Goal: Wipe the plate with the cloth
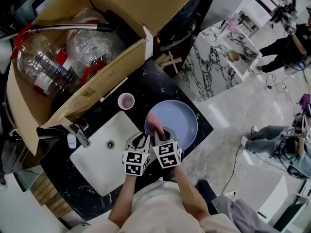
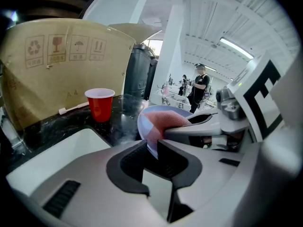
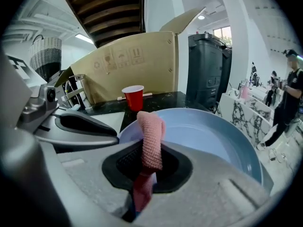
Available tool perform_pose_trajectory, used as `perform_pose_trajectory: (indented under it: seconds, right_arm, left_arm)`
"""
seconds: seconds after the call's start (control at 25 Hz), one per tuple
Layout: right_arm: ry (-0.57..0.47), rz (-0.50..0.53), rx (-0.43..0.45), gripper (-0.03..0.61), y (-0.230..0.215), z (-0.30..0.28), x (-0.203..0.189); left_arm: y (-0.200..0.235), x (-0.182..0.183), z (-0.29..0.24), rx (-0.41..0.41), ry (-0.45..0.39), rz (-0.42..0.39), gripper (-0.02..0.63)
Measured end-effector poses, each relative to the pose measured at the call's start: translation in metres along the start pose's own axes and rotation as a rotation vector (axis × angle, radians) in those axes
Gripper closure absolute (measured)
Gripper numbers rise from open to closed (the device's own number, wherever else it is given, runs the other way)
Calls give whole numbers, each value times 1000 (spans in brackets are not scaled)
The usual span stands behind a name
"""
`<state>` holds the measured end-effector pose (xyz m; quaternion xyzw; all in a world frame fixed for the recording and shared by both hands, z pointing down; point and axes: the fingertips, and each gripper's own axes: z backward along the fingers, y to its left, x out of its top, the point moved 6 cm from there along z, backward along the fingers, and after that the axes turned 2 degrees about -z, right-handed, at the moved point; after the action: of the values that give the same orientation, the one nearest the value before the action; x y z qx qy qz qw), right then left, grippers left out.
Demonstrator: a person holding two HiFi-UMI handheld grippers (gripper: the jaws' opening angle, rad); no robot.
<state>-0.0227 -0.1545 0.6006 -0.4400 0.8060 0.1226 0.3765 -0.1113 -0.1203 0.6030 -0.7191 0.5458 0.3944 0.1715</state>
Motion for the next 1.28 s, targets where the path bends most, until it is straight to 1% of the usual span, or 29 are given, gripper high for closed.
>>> perform_pose_trajectory:
  seconds: [0.36, 0.52, 0.68, 0.8, 1.16, 1.28]
  right_arm:
    - [3, -25, -62, 551, -23, 6, -8]
    - [22, -50, -94, 551, -33, 12, -13]
    - [12, -47, -118, 551, -44, 16, -15]
    - [31, -55, -149, 551, -51, 25, -14]
    - [74, -23, -266, 551, -76, 44, -16]
    - [82, -25, -292, 551, -85, 51, -17]
  left_arm:
    - [0, -2, 0, -1, 1, 3, 546]
    - [0, -3, 0, 0, 2, 2, 546]
    - [-1, -2, 0, -1, 2, 1, 546]
    - [-2, -2, 1, -2, 3, 2, 546]
    - [-1, -3, 1, -2, 1, -1, 546]
    - [-1, -4, 1, -2, 2, -1, 546]
